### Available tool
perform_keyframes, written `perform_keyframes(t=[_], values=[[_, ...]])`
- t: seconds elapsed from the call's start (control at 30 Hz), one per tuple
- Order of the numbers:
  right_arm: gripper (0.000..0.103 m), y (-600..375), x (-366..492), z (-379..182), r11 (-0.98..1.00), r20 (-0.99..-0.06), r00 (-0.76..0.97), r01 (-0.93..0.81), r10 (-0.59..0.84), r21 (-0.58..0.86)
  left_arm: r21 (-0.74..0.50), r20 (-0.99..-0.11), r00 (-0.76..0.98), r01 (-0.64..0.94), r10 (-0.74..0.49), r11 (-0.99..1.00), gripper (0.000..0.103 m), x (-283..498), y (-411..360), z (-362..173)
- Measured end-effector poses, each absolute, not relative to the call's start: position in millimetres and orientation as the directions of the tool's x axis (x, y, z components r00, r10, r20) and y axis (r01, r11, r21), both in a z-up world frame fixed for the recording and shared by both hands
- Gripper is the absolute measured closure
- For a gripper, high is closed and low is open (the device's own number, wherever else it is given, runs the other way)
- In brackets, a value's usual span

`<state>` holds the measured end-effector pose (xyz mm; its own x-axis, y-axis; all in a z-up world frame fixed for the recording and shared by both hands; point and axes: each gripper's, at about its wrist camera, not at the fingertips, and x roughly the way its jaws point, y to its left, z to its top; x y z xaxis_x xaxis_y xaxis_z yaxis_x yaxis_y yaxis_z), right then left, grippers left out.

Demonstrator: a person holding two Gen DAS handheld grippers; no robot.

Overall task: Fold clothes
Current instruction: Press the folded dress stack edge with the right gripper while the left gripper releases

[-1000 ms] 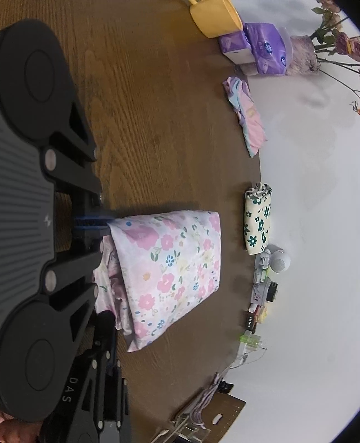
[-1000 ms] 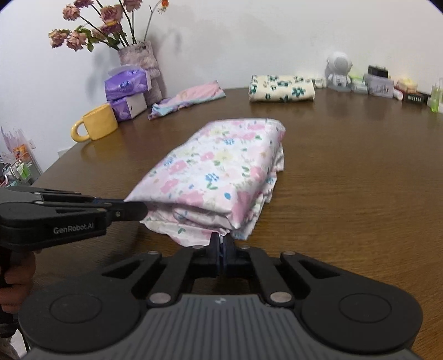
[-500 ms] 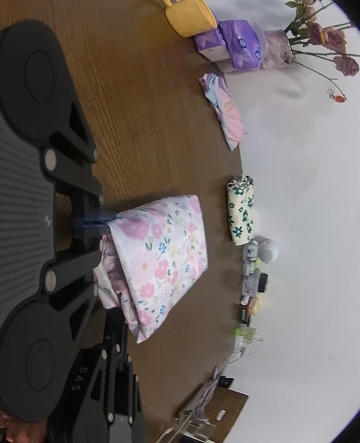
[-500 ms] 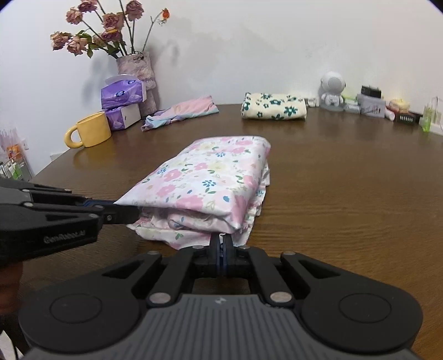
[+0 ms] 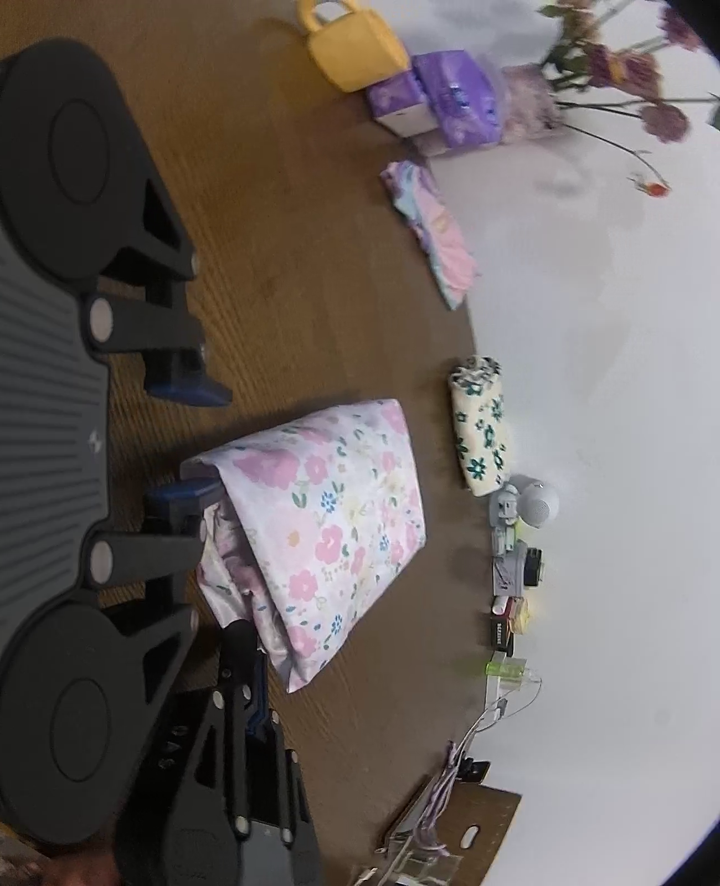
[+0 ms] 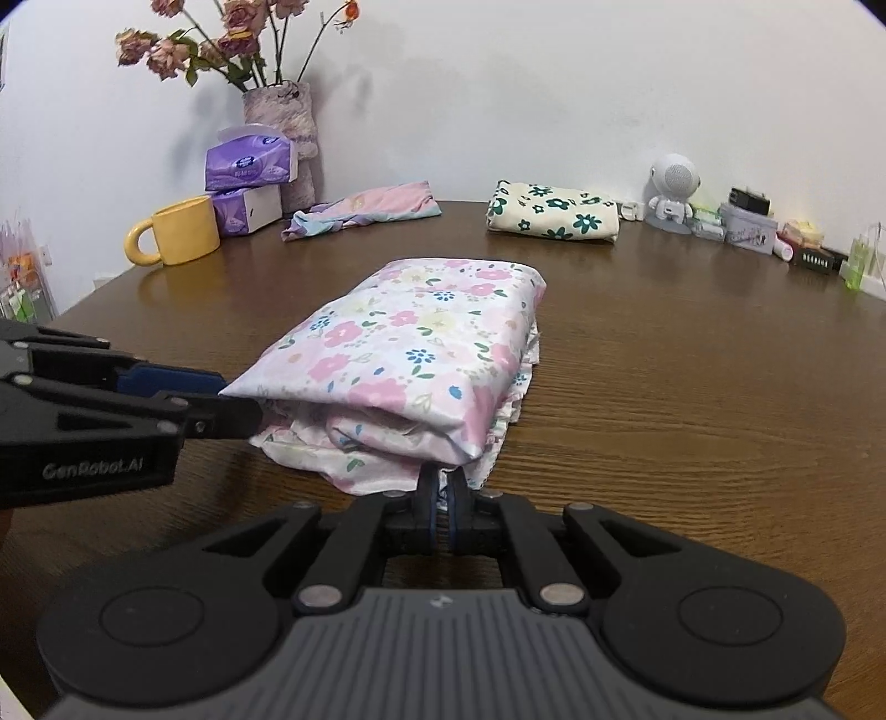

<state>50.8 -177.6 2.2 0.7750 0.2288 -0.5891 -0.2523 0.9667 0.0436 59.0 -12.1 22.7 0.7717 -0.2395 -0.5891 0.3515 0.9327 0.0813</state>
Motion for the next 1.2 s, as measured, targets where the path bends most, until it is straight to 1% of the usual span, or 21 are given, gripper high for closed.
perform_keyframes(t=[0.1,0.23,0.3,0.33,0.37,0.4,0.43,0.6,0.8,0.87,0.9,0.97,1.03,1.1,1.13,1.17,1.2], values=[[0.096,-181.9,48.0,4.1,0.965,-0.590,0.769,-0.254,0.244,0.067,0.133,-0.574,0.786,0.368,-0.231,0.920,0.077,56.2,-19.7,23.5],[0.094,-187.6,44.4,6.7,0.962,-0.592,0.762,-0.256,0.264,0.099,0.181,-0.565,0.795,0.380,-0.220,0.907,0.077,56.2,-28.9,21.9],[0.092,-188.0,45.6,5.8,0.959,-0.596,0.755,-0.260,0.274,0.111,0.191,-0.569,0.793,0.383,-0.216,0.904,0.088,57.6,-32.2,20.3],[0.091,-187.7,46.7,5.0,0.958,-0.599,0.751,-0.263,0.279,0.117,0.191,-0.573,0.792,0.382,-0.214,0.904,0.095,58.5,-33.1,19.6],[0.091,-187.2,47.8,4.2,0.957,-0.601,0.748,-0.265,0.281,0.118,0.191,-0.574,0.791,0.380,-0.211,0.905,0.098,59.1,-33.3,19.0],[0.093,-186.2,48.6,3.5,0.957,-0.600,0.749,-0.267,0.280,0.113,0.190,-0.573,0.793,0.375,-0.207,0.907,0.100,59.2,-32.9,18.7],[0.100,-185.7,49.5,3.6,0.958,-0.597,0.754,-0.265,0.275,0.107,0.191,-0.571,0.795,0.368,-0.202,0.910,0.101,59.3,-32.4,18.6],[0.101,-191.5,56.8,7.9,0.966,-0.566,0.786,-0.242,0.247,0.084,0.183,-0.572,0.795,0.361,-0.200,0.914,0.101,58.2,-31.2,17.7],[0.101,-191.4,60.5,-1.3,0.967,-0.587,0.773,-0.240,0.241,0.081,0.201,-0.583,0.790,0.369,-0.192,0.907,0.101,58.1,-35.4,14.0],[0.099,-191.4,59.5,-1.5,0.967,-0.588,0.771,-0.240,0.244,0.087,0.205,-0.583,0.789,0.374,-0.194,0.904,0.099,58.0,-36.6,13.9],[0.096,-192.6,58.9,-1.3,0.966,-0.589,0.769,-0.239,0.249,0.096,0.209,-0.582,0.790,0.377,-0.195,0.903,0.097,57.6,-37.3,14.2],[0.093,-198.3,57.3,0.0,0.964,-0.592,0.762,-0.233,0.263,0.128,0.216,-0.577,0.792,0.381,-0.197,0.899,0.093,56.4,-37.9,14.9],[0.083,-204.4,53.1,2.0,0.965,-0.592,0.762,-0.228,0.261,0.132,0.224,-0.574,0.794,0.388,-0.201,0.894,0.092,54.3,-38.3,15.5],[0.080,-210.8,47.9,4.3,0.966,-0.592,0.765,-0.222,0.256,0.130,0.227,-0.569,0.794,0.401,-0.213,0.887,0.080,51.2,-37.4,17.2],[0.080,-214.6,45.0,6.2,0.965,-0.590,0.764,-0.224,0.260,0.135,0.223,-0.565,0.794,0.410,-0.225,0.884,0.072,49.0,-36.1,18.8],[0.080,-219.0,42.2,8.7,0.963,-0.587,0.765,-0.226,0.267,0.144,0.217,-0.561,0.793,0.420,-0.240,0.881,0.068,46.5,-34.3,20.8],[0.080,-223.6,39.7,11.7,0.961,-0.582,0.765,-0.229,0.276,0.155,0.216,-0.557,0.793,0.424,-0.246,0.879,0.067,44.8,-33.3,22.3]])
